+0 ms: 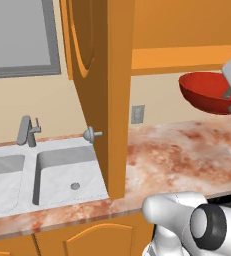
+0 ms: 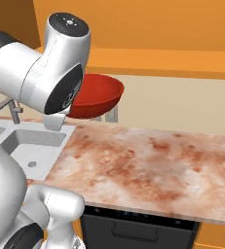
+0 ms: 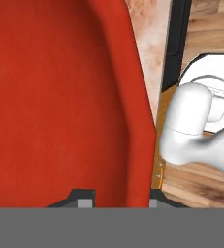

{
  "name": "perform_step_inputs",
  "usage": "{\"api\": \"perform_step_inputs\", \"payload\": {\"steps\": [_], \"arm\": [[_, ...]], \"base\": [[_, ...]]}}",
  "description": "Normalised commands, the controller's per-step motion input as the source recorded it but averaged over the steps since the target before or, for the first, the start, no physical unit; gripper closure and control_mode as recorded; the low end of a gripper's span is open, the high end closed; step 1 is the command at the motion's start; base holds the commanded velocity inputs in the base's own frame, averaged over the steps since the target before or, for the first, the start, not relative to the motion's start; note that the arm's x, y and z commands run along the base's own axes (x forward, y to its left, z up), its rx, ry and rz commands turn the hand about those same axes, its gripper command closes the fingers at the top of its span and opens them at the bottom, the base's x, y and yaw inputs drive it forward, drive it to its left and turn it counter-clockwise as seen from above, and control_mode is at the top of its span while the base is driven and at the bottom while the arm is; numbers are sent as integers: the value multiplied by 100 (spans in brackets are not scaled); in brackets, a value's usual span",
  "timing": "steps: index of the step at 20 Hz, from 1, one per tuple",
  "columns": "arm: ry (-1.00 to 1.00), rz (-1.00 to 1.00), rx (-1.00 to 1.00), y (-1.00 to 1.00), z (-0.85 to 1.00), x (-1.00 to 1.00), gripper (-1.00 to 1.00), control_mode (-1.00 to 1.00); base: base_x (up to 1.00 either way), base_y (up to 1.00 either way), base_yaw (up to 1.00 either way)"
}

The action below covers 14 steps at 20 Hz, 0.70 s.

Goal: Pick up the bowls from the cabinet and place each bowl in front of a stool on the dining counter.

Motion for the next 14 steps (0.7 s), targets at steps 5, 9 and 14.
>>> {"api": "perform_step_inputs", "payload": {"steps": [5,9,14], "arm": [[1,1,-1,45,-54,-19,100,-100],[0,4,0,17,-26,1,100,100],[0,0,0,0,0,0,100,100]], "base": [[0,0,0],[3,16,4],[-90,-31,-22]]}}
